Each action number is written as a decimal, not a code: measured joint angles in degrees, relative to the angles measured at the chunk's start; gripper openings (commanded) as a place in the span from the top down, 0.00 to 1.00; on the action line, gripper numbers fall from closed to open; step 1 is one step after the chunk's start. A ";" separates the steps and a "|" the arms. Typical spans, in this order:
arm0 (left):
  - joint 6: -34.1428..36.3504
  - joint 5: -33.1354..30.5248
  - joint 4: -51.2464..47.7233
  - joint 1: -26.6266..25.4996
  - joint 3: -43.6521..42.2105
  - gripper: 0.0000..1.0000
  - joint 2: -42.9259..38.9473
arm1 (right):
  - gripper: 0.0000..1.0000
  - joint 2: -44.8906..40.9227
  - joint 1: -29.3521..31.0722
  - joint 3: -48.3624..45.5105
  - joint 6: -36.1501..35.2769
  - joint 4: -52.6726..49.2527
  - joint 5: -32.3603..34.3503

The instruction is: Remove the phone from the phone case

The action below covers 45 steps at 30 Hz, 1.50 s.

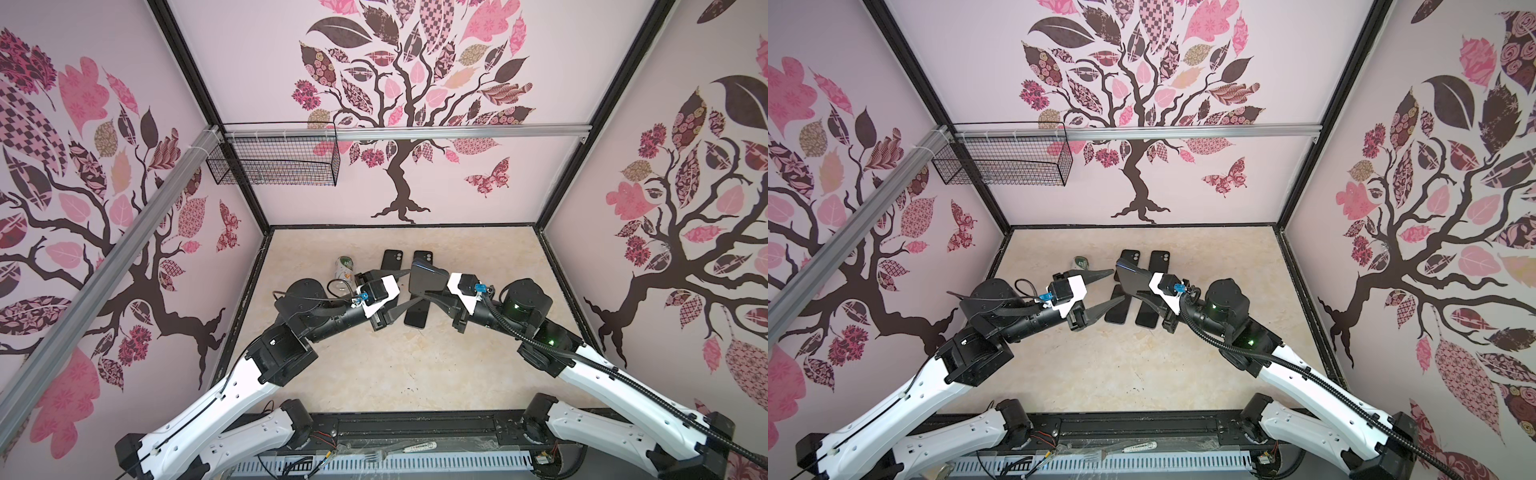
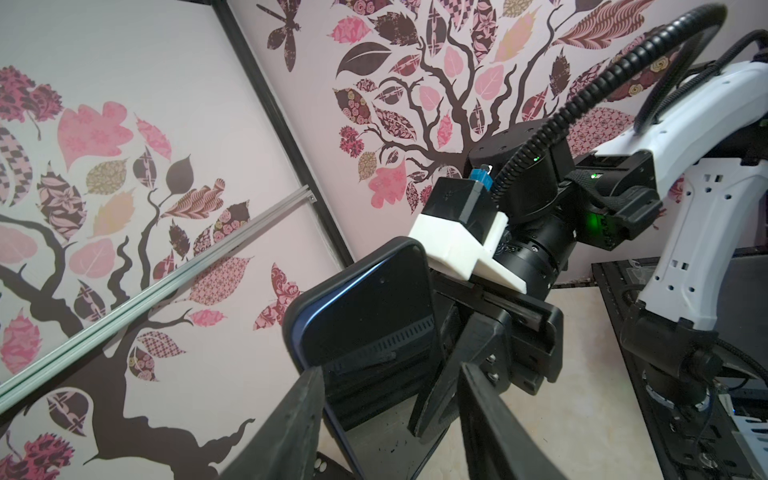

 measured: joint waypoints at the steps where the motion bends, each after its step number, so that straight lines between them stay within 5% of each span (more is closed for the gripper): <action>1: 0.55 -0.28 0.26 -0.44 0.09 0.47 0.17 | 1.00 0.00 0.00 0.00 -0.02 0.00 0.09; 20: 2.21 -6.43 4.39 -1.57 0.09 0.50 0.63 | 1.00 -0.55 0.00 -0.07 -1.27 -0.20 -0.63; 35: 2.14 -5.75 4.70 -1.57 0.09 0.62 1.18 | 1.00 -0.42 -0.04 -0.07 -1.20 -0.22 -1.70; 39: 2.12 -5.97 4.76 -1.36 0.20 0.75 1.18 | 1.00 -0.42 -0.07 -0.07 -1.27 -0.31 -2.32; 45: 2.91 -4.96 1.49 -1.07 2.27 0.76 1.95 | 1.00 -0.83 -0.20 -0.04 -2.12 -1.14 -2.91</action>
